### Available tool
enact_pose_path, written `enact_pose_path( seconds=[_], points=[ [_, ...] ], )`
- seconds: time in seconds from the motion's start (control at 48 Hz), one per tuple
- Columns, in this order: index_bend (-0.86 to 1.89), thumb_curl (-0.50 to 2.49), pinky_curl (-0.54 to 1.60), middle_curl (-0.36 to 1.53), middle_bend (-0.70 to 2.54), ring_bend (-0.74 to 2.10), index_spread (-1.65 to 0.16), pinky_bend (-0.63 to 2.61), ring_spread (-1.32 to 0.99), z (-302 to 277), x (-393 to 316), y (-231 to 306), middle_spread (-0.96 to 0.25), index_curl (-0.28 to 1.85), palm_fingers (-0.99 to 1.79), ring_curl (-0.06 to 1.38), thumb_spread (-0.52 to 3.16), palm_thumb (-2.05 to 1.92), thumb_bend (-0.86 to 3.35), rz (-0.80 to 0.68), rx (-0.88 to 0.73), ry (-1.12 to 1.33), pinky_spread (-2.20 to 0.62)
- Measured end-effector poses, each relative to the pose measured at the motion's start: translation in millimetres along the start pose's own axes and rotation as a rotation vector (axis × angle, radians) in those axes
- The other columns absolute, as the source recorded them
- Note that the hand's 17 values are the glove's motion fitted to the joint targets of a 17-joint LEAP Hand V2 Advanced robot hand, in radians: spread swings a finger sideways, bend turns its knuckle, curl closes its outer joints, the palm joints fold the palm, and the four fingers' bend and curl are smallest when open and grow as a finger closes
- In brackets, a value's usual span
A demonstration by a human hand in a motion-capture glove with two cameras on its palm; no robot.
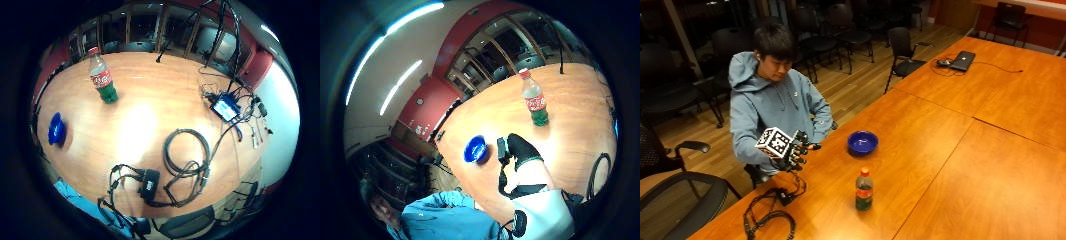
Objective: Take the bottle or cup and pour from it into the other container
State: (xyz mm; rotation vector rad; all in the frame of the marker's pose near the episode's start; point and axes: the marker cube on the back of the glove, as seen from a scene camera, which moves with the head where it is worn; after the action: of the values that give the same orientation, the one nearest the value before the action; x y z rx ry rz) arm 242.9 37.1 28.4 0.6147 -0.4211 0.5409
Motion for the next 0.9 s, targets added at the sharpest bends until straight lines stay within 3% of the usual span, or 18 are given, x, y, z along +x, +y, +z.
enact_pose_path(
  seconds=[0.062,0.229,0.896],
  points=[
    [0.09,0.44,0.35,0.24,0.15,0.39,-0.37,0.74,0.11,8,2,13,0.02,0.20,-0.09,0.34,0.94,0.69,-0.04,-0.054,-0.107,-0.041,0.23],
    [0.10,0.43,0.34,0.24,0.16,0.40,-0.38,0.75,0.13,25,13,-1,0.03,0.17,-0.11,0.33,0.94,0.66,-0.03,-0.050,-0.111,-0.135,0.23],
    [0.11,0.41,0.31,0.24,0.17,0.46,-0.34,0.76,0.12,113,39,-48,0.05,0.14,-0.08,0.32,0.93,0.64,-0.03,0.226,-0.114,-0.521,0.23]
  ],
)
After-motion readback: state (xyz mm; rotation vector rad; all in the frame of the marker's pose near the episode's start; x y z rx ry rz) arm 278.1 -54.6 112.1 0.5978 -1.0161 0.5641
